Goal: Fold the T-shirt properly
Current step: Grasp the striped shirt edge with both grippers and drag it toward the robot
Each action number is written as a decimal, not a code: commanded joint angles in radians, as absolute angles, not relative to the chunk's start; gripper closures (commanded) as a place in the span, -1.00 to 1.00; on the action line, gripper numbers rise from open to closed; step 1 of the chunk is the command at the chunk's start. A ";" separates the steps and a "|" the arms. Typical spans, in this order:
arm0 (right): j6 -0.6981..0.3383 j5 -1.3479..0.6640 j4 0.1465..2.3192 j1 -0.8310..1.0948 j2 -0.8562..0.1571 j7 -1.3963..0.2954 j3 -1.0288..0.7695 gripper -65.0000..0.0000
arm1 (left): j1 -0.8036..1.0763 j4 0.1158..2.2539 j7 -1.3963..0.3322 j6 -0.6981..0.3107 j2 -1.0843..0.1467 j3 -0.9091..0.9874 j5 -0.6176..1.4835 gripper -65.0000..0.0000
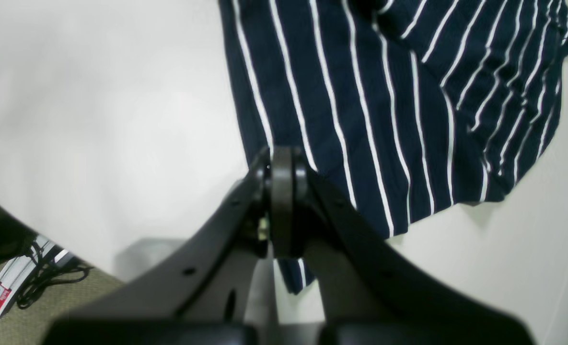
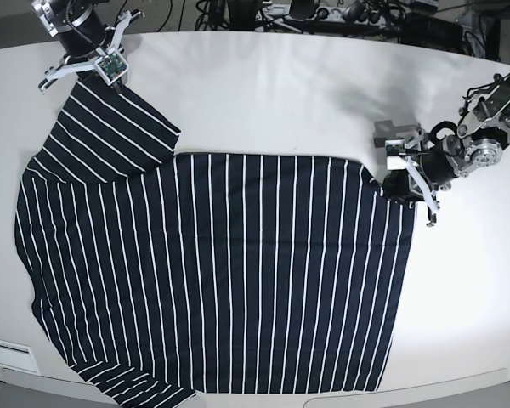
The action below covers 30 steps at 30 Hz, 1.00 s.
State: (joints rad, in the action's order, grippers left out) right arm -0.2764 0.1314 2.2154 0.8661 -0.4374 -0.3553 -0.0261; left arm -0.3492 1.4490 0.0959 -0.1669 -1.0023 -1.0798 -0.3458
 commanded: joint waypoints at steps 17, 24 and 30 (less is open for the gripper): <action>-0.344 0.086 1.998 0.766 -0.452 -0.337 -0.031 -0.08 | -0.349 1.435 0.048 -0.231 -1.006 -1.098 -0.337 1.00; -0.340 0.083 1.843 0.672 -0.487 -0.336 -0.031 -0.06 | -0.349 1.435 0.049 -0.231 -1.006 -1.098 -0.335 1.00; -0.311 0.075 1.864 0.654 -0.527 -0.332 -0.031 1.00 | -0.349 1.435 0.048 -0.231 -1.007 -1.098 -0.335 1.00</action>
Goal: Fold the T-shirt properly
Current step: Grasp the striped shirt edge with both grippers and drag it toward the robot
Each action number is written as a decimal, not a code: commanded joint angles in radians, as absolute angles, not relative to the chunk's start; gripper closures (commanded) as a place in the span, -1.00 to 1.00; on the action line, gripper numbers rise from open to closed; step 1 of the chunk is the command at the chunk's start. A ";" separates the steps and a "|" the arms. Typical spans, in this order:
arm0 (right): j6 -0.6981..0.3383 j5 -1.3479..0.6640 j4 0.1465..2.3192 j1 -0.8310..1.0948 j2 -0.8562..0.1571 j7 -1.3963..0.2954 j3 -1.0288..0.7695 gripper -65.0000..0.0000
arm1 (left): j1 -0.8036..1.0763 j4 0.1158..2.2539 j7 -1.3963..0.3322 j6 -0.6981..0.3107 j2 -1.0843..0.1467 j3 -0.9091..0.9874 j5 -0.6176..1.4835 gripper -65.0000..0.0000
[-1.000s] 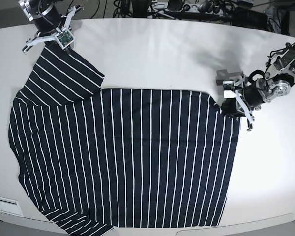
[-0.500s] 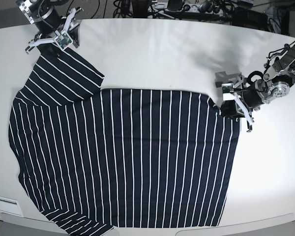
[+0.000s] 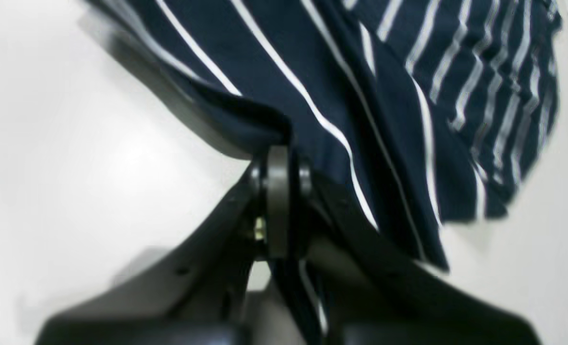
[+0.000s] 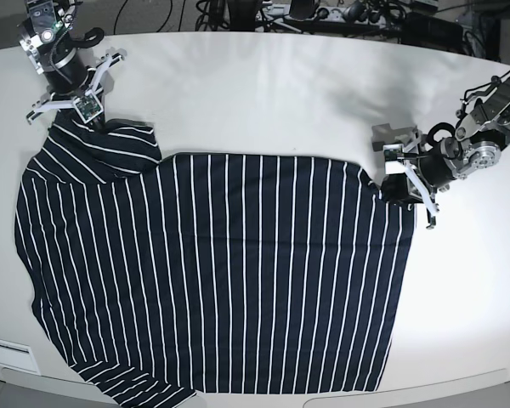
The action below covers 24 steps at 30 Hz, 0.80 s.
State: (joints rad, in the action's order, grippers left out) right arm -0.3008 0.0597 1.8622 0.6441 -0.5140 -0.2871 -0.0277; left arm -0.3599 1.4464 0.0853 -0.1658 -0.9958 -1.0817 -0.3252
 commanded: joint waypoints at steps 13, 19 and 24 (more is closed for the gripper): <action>-0.192 0.074 2.194 0.815 -0.605 -0.424 -0.158 1.00 | -0.346 1.714 0.022 -0.130 -1.206 -1.098 -0.339 1.00; -0.218 -0.010 2.312 0.980 -0.604 -0.466 -0.284 1.00 | -0.344 1.897 0.022 -0.155 -1.325 -1.098 -0.312 1.00; -0.208 -0.012 2.356 1.120 -0.604 -0.476 -0.323 1.00 | -0.343 1.949 0.022 -0.164 -1.385 -1.098 -0.286 1.00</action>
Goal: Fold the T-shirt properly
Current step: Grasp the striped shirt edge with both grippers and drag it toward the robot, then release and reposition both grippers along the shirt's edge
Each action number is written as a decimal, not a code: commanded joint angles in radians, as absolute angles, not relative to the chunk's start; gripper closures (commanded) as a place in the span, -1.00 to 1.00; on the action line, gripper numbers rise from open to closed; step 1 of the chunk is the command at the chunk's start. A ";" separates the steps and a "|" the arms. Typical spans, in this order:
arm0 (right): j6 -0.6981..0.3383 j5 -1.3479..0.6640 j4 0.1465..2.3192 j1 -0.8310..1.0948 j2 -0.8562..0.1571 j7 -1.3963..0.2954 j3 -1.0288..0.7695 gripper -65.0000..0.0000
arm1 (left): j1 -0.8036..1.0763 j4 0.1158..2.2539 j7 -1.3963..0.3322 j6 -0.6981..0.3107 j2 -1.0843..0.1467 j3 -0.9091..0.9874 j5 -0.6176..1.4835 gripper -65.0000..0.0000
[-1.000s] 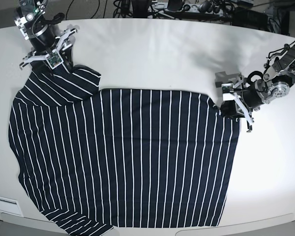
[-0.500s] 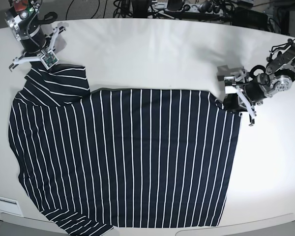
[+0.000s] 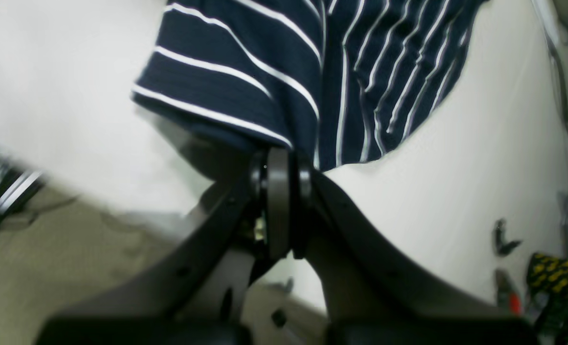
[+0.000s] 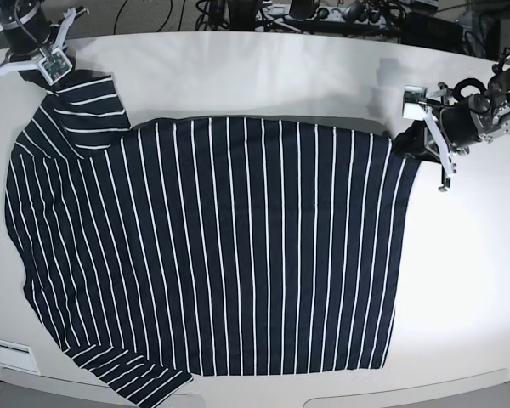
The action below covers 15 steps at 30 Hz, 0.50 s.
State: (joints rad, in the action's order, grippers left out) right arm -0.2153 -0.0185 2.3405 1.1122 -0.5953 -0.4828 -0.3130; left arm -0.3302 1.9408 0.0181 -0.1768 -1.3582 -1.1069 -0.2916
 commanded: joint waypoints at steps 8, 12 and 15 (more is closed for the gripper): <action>-0.175 -0.011 2.356 1.303 -0.598 -0.503 -0.323 1.00 | -0.223 1.983 0.021 -0.164 -1.475 -1.098 -0.287 1.00; -0.175 -0.010 2.356 1.309 -0.598 -0.503 -0.322 1.00 | -0.120 2.043 -0.004 -0.163 -1.523 -1.098 -0.287 1.00; -0.178 -0.009 2.356 1.309 -0.587 -0.538 -0.321 1.00 | -0.055 2.096 -0.083 -0.159 -1.542 -1.098 -0.287 1.00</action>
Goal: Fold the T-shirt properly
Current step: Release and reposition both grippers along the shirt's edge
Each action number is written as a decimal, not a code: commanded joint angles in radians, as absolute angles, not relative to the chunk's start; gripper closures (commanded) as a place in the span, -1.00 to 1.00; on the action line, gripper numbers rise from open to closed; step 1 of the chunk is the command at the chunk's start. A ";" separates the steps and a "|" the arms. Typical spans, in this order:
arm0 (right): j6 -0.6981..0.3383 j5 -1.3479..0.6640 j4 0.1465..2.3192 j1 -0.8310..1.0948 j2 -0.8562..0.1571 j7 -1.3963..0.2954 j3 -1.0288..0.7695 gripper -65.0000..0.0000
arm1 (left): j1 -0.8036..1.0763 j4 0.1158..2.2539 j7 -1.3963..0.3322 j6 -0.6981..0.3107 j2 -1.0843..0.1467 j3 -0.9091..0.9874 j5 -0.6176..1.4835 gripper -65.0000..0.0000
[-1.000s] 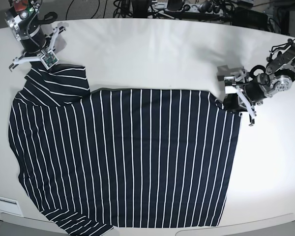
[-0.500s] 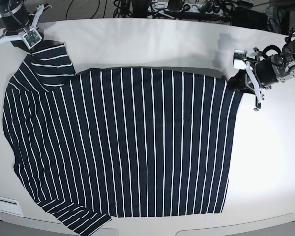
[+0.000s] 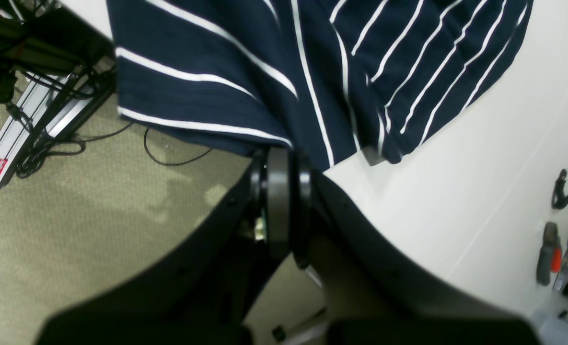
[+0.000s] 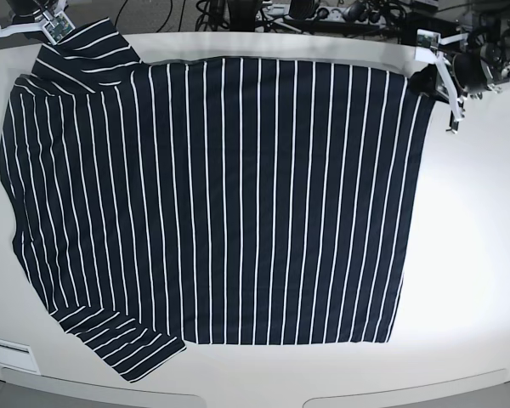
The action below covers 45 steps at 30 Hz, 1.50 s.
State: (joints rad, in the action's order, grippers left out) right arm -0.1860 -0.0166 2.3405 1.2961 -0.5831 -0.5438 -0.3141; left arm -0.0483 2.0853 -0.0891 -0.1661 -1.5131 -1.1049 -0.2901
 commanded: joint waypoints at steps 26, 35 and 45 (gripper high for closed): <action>-0.185 0.076 2.343 0.963 -0.817 -0.314 -0.322 1.00 | -0.274 2.007 -0.147 0.086 -1.367 -1.097 -0.488 1.00; -0.291 -0.084 2.098 0.731 -0.918 -0.210 -0.321 1.00 | -0.302 1.827 -0.131 0.108 -1.246 -1.097 -0.482 1.00; -0.344 -0.214 2.092 0.632 -0.967 -0.173 -0.321 1.00 | -0.302 1.822 -0.170 0.224 -1.222 -1.097 -0.487 1.00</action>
State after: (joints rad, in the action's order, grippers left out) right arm -0.3611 -0.2104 2.0827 0.6376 -0.9463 -0.1967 -0.3084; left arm -0.2882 1.8118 -0.1722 0.1955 -1.1973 -1.1061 -0.4793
